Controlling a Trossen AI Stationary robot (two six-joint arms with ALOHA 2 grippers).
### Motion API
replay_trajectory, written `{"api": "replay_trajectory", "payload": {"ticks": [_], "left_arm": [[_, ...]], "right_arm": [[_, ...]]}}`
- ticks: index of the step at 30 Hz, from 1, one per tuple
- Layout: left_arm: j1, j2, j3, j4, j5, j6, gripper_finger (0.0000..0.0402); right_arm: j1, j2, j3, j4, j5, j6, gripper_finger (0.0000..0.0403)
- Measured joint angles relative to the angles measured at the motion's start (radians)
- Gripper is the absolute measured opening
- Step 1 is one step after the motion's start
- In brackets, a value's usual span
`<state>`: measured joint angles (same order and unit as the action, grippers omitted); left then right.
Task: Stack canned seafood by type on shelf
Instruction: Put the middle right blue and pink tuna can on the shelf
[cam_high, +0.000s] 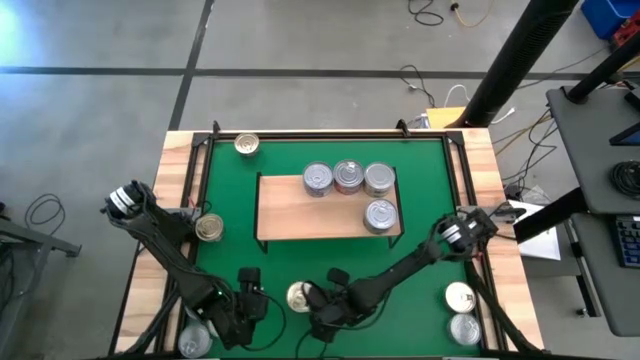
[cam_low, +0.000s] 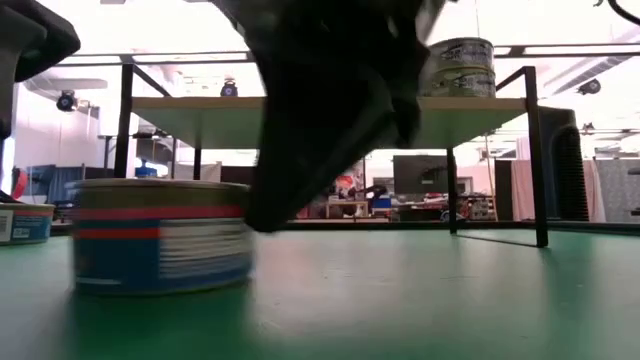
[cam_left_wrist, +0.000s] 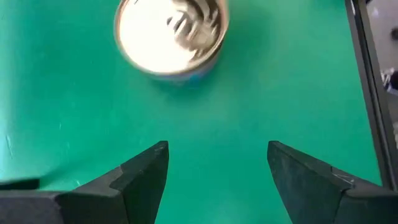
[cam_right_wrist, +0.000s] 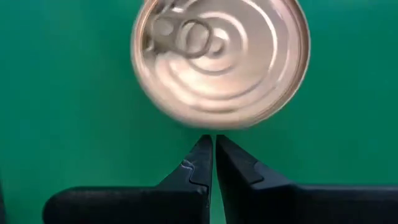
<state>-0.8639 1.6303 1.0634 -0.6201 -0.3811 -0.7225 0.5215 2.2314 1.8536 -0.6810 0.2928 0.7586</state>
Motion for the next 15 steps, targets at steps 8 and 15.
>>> {"api": "replay_trajectory", "payload": {"ticks": [8,15], "left_arm": [[0.016,-0.048,-0.086,0.012,0.006,0.057,0.0259],[0.036,-0.090,-0.240,0.219,0.033,0.088,0.0259]], "right_arm": [[0.002,0.071,0.192,-0.326,-0.002,0.015,0.0012],[0.002,0.073,0.195,-0.274,-0.003,0.077,0.0012]]}}
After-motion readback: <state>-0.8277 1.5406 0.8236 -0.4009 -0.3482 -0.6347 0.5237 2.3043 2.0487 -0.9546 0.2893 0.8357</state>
